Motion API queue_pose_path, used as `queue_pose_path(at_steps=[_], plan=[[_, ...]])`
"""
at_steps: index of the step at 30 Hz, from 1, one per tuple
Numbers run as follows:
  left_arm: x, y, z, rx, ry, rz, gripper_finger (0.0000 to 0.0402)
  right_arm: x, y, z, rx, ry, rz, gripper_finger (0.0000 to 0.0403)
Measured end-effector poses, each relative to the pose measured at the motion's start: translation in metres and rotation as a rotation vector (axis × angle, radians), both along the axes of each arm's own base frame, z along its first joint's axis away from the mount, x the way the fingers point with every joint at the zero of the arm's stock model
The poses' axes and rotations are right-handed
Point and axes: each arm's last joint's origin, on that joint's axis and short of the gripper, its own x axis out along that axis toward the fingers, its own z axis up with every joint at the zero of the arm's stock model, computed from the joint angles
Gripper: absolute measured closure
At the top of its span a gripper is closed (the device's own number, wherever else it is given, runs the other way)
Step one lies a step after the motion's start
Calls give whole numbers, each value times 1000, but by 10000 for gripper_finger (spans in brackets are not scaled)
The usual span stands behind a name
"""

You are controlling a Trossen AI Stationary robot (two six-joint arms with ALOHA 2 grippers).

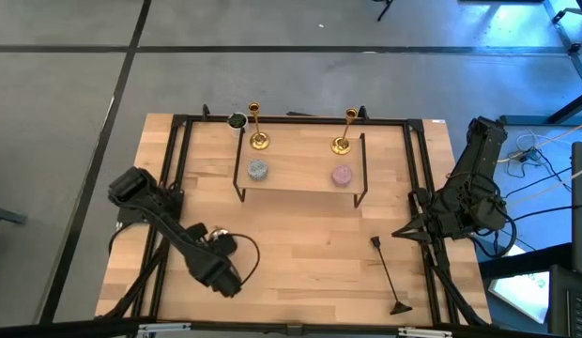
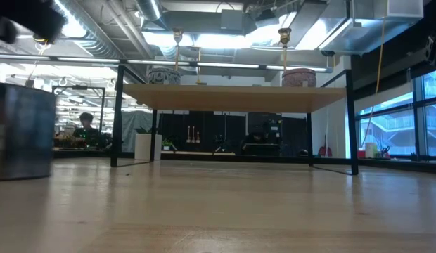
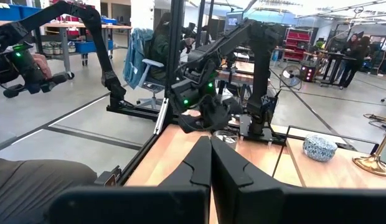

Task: Pick & Place candle stick holders
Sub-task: Put the silver scented candle on the shelf

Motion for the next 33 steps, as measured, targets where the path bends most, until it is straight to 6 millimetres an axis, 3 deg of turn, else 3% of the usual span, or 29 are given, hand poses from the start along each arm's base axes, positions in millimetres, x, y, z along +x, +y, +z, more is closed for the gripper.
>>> queue_pose_path(at_steps=[10,21,24,30,33], plan=[[14,32,3,95,55,-20,400,0,0,0,0,0,0,402],[19,51,7,183,92,-55,400,0,0,0,0,0,0,402],[9,51,23,231,84,-17,400,0,0,0,0,0,0,402],[-14,50,76,172,-327,101,400,0,0,0,-1,0,1,402],[-28,56,95,127,-437,204,399,0,0,0,-1,0,0,402]])
